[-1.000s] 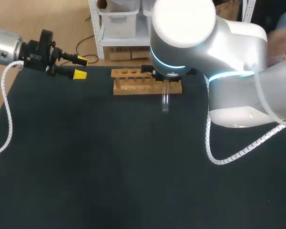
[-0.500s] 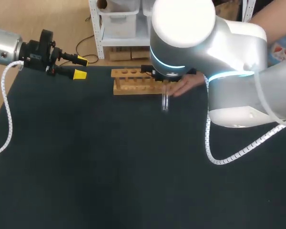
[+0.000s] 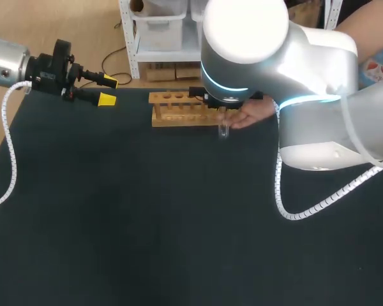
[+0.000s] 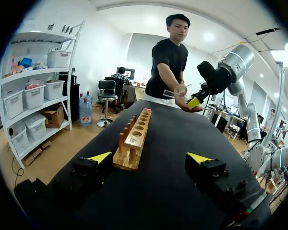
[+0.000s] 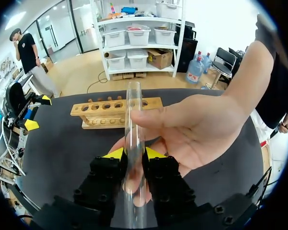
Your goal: Grasp the test tube, adjust it, and insert it.
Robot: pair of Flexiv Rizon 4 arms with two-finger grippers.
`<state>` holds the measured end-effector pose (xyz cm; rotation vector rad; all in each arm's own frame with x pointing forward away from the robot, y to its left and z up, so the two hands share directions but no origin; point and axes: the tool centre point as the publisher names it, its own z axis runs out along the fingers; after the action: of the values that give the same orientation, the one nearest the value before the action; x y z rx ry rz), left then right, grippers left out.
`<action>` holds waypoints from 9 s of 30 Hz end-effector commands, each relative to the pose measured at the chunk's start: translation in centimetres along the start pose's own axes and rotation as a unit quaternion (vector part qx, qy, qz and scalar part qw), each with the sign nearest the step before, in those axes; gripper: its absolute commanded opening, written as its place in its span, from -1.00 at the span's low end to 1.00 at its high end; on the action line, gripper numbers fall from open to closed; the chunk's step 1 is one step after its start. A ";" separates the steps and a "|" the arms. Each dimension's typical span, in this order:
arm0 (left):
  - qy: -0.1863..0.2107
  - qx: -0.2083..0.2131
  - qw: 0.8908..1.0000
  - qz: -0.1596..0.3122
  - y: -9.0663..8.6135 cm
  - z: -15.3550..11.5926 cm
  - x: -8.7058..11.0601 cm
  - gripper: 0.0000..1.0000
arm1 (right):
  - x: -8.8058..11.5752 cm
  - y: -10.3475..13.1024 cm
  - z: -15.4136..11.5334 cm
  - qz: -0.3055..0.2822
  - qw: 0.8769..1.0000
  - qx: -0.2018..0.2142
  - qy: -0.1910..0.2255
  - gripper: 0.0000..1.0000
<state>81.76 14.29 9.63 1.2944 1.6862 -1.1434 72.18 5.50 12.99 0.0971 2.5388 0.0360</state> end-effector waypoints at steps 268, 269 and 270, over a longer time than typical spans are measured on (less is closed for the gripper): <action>-0.001 0.000 1.000 0.001 0.0 0.0 0.1 1.00 | -14.9 1.3 6.8 0.017 0.915 -0.021 -0.402 -1.00; -0.001 0.000 1.000 0.001 0.0 0.0 0.1 1.00 | -14.9 1.3 6.9 0.016 0.915 -0.021 -0.402 -1.00; -0.001 0.000 1.000 0.001 0.0 0.0 0.1 1.00 | -14.9 1.2 7.0 0.016 0.915 -0.021 -0.402 -1.00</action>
<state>81.76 14.29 9.64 1.2944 1.6862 -1.1434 88.18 5.69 15.95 0.1124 1.7125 0.0447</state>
